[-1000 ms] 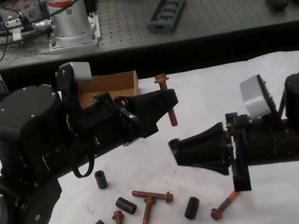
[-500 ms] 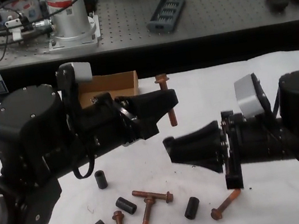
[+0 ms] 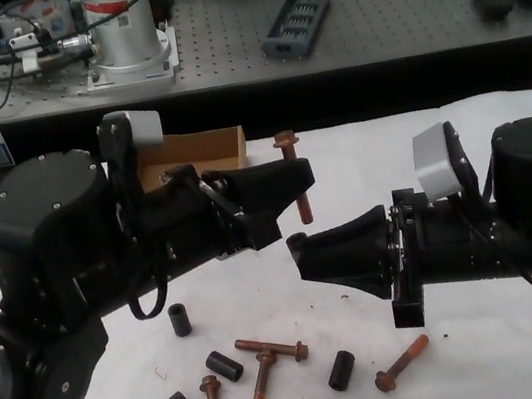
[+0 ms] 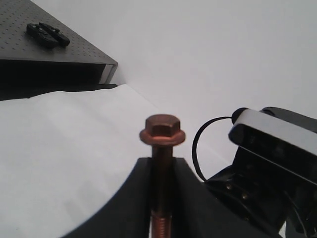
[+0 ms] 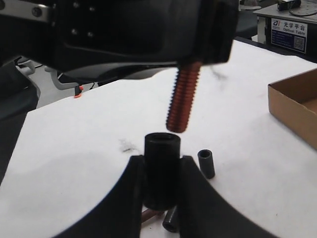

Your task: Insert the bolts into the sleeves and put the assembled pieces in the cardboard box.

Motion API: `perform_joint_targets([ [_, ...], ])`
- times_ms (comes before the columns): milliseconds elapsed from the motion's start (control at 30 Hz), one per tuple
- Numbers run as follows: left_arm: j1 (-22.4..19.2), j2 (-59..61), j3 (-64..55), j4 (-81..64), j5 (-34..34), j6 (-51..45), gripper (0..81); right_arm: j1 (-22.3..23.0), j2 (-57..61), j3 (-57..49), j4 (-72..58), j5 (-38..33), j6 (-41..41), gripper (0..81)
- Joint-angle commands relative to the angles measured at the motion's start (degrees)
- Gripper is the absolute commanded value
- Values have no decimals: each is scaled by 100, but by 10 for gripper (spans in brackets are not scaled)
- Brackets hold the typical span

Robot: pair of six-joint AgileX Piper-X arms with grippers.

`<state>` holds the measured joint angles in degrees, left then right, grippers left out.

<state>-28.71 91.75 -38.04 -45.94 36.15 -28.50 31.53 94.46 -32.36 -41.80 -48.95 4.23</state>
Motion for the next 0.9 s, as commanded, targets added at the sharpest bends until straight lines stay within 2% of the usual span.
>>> perform_joint_targets([
  [0, 19, 1, -65, -81, 44, 68, 6, -12, 5, -56, -6, 167, 7, 54],
  [467, 186, 1, -65, -40, -190, 145, 6, -12, 5, -56, -17, 345, 7, 54],
  [867, 182, 1, -52, 367, 451, 145, 6, -12, 5, -56, -17, 345, 7, 54],
])
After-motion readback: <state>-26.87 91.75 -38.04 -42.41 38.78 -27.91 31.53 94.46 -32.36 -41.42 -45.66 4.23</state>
